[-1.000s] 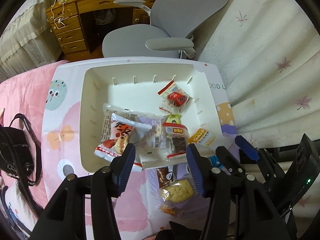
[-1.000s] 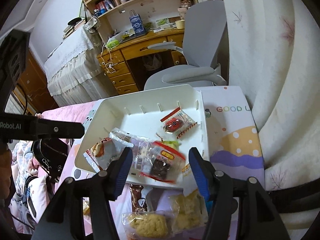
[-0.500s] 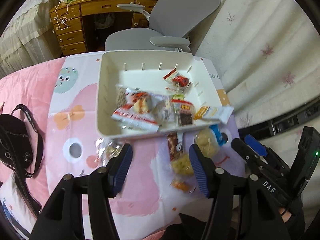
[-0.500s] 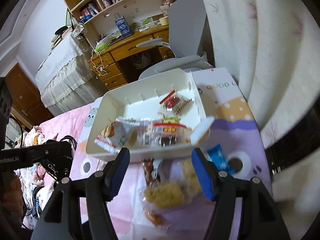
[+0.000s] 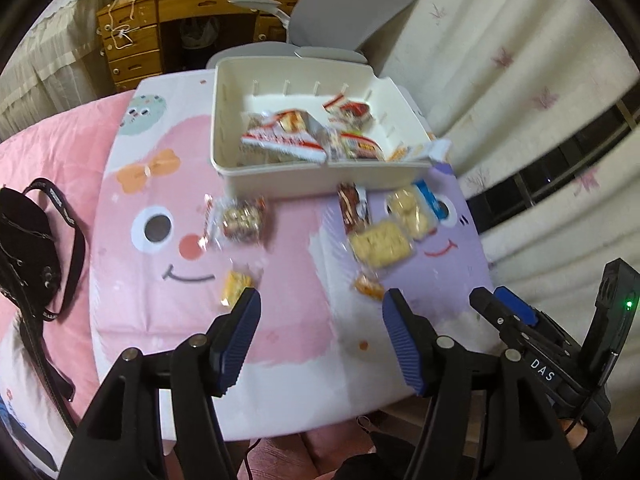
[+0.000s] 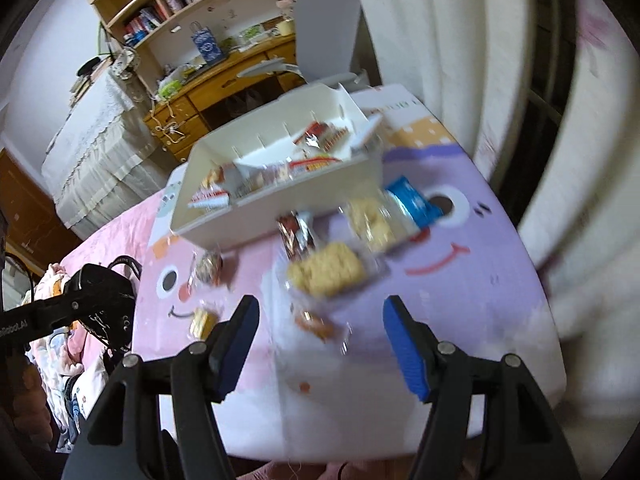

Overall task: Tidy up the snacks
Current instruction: 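Withdraw both tools from the box toward the remaining snacks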

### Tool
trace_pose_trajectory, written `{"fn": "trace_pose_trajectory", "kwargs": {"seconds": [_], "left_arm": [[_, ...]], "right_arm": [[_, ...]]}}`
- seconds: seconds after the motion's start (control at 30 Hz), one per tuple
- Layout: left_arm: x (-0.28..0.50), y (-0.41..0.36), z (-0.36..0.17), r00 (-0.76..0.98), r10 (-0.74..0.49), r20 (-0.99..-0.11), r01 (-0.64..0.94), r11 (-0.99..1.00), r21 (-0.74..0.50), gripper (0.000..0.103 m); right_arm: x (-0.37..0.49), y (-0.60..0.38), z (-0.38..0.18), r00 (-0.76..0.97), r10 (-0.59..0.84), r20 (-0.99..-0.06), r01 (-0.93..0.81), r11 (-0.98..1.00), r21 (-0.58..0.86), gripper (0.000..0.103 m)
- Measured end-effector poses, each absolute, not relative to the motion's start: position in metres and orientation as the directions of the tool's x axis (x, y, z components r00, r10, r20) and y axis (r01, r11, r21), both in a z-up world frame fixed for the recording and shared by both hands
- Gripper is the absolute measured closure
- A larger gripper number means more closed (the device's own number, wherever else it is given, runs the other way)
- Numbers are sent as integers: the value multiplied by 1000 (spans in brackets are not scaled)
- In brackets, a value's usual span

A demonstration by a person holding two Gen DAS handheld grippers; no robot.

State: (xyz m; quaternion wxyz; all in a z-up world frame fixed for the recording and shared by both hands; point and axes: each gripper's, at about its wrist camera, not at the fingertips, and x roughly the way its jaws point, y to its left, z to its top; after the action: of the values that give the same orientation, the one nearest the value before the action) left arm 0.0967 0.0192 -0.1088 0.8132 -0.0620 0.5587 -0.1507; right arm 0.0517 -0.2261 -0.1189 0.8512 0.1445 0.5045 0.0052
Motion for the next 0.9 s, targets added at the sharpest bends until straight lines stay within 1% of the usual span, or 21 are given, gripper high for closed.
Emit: {"fn": "trace_pose_trajectory", "kwargs": {"seconds": [0.17, 0.4, 0.5, 0.67, 0.9], "left_arm": [[84, 12, -121, 279, -313, -908, 178, 946, -272, 35], [80, -3, -131, 246, -309, -918, 140, 949, -282, 34], [82, -11, -136, 240, -298, -924, 108, 954, -279, 33], [87, -32, -142, 235, -271, -934, 14, 961, -275, 28], [93, -69, -152, 233, -234, -944, -96, 960, -262, 26]], "right_arm": [[26, -234, -121, 468, 124, -875, 189, 953, 236, 38], [16, -251, -122, 453, 99, -886, 195, 959, 207, 38], [23, -263, -124, 445, 106, -889, 167, 966, 199, 38], [45, -287, -124, 424, 135, -896, 109, 974, 198, 38], [84, -323, -129, 408, 178, -895, 2, 981, 195, 38]]}}
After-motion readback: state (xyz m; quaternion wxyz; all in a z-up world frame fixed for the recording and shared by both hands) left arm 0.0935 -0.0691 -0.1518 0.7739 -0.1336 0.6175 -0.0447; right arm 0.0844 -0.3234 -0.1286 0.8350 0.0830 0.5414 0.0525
